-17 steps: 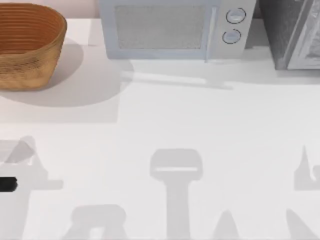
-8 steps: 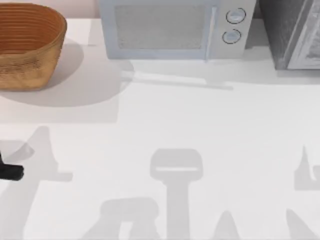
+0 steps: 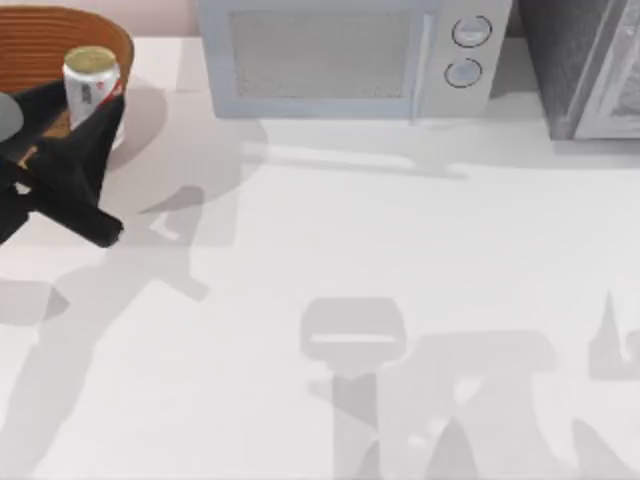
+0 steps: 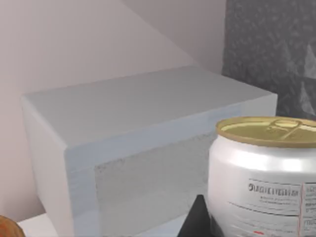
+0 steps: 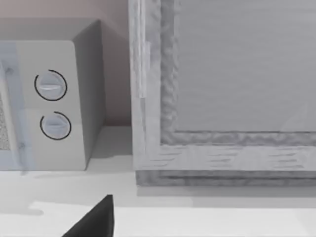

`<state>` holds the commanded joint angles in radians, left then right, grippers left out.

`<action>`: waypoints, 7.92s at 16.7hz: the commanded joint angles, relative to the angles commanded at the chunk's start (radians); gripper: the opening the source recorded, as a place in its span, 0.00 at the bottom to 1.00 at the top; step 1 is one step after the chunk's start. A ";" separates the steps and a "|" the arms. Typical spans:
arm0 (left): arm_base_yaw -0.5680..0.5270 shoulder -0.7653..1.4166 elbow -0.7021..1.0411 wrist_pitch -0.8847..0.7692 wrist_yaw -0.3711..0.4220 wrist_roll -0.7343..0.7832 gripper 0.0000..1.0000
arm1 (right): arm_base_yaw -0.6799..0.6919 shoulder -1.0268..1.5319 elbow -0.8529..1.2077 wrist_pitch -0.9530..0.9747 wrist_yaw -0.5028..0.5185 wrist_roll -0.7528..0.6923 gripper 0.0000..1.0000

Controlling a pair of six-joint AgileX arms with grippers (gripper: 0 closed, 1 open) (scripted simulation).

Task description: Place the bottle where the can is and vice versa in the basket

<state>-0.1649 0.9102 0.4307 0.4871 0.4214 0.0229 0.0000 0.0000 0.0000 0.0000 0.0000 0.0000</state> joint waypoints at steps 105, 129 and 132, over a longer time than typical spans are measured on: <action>0.594 0.348 -0.342 0.545 -0.017 0.119 1.00 | 0.000 0.000 0.000 0.000 0.000 0.000 1.00; 0.589 1.035 -0.128 0.925 0.031 0.088 1.00 | 0.000 0.000 0.000 0.000 0.000 0.000 1.00; 0.586 1.038 -0.125 0.925 0.029 0.088 1.00 | 0.000 0.000 0.000 0.000 0.000 0.000 1.00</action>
<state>0.4214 1.9482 0.3059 1.4121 0.4504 0.1106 0.0000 0.0000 0.0000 0.0000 0.0000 0.0000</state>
